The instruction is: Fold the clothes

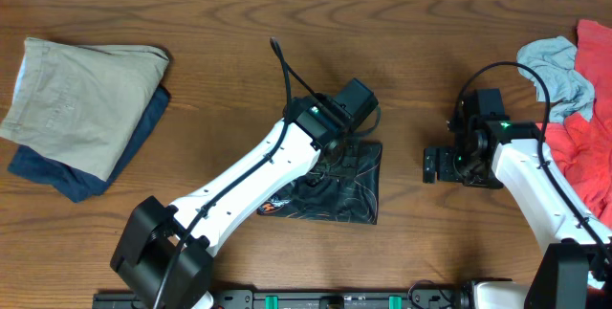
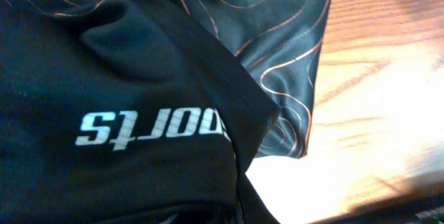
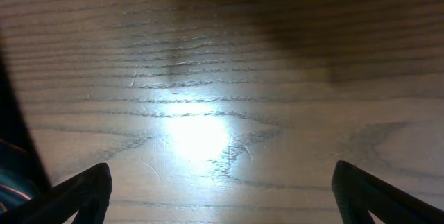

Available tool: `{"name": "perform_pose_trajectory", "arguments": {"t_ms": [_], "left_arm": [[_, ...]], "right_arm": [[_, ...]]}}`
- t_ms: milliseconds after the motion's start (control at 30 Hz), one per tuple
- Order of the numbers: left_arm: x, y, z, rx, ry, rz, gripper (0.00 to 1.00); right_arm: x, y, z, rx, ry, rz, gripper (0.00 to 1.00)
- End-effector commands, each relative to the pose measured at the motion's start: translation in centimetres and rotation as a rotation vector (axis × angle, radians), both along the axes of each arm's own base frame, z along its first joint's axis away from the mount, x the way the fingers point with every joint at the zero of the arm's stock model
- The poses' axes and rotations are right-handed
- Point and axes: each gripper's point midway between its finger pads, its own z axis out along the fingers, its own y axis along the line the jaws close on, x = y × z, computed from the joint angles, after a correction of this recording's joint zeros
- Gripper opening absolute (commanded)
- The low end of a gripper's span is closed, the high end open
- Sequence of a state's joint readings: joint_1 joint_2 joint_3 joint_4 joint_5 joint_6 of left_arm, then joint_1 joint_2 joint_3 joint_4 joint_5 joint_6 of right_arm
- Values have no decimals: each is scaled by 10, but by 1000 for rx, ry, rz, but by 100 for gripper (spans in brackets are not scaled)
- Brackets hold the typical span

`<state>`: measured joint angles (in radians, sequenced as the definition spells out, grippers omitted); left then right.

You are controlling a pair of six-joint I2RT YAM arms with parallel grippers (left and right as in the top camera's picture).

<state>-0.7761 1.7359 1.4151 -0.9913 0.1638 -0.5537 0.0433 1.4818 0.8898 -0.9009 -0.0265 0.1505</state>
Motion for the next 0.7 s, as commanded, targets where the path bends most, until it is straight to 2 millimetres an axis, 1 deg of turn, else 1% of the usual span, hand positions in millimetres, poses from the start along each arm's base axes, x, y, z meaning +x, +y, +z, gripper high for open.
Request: {"name": "perform_pose_trajectory", "arguments": {"t_ms": [0, 100, 167, 233, 333, 367, 400, 467, 500, 567, 600, 667], "left_arm": [[-4, -11, 1, -50, 38, -1, 6], [-4, -13, -4, -46, 48, 0, 6], [-7, -18, -11, -51, 74, -3, 6], [-10, -30, -18, -82, 103, -20, 6], [-12, -59, -24, -171, 118, -60, 7], [-12, -70, -25, -214, 122, -78, 16], [-13, -81, -24, -257, 130, -95, 22], [-16, -98, -16, -345, 141, -137, 33], [-17, -103, -12, -375, 138, -165, 37], [-15, -100, -6, -386, 121, -186, 48], [-13, -97, -4, -384, 118, -185, 51], [-9, -84, 3, -377, 110, -186, 52]], "right_arm": [[7, 1, 8, 13, -31, 5, 99], [7, 1, 8, 13, -31, 5, 99], [7, 1, 8, 13, -31, 5, 99], [7, 2, 8, 16, -32, 7, 99], [7, 5, 9, 34, -33, 10, 99], [7, 5, 9, 34, -34, 10, 99], [8, 5, 9, 35, -35, 10, 99], [8, 5, 9, 34, -35, 10, 99], [8, 5, 9, 34, -35, 10, 99], [7, 5, 9, 35, -34, 10, 99], [7, 5, 9, 34, -34, 10, 99], [7, 6, 9, 35, -34, 10, 99]]}}
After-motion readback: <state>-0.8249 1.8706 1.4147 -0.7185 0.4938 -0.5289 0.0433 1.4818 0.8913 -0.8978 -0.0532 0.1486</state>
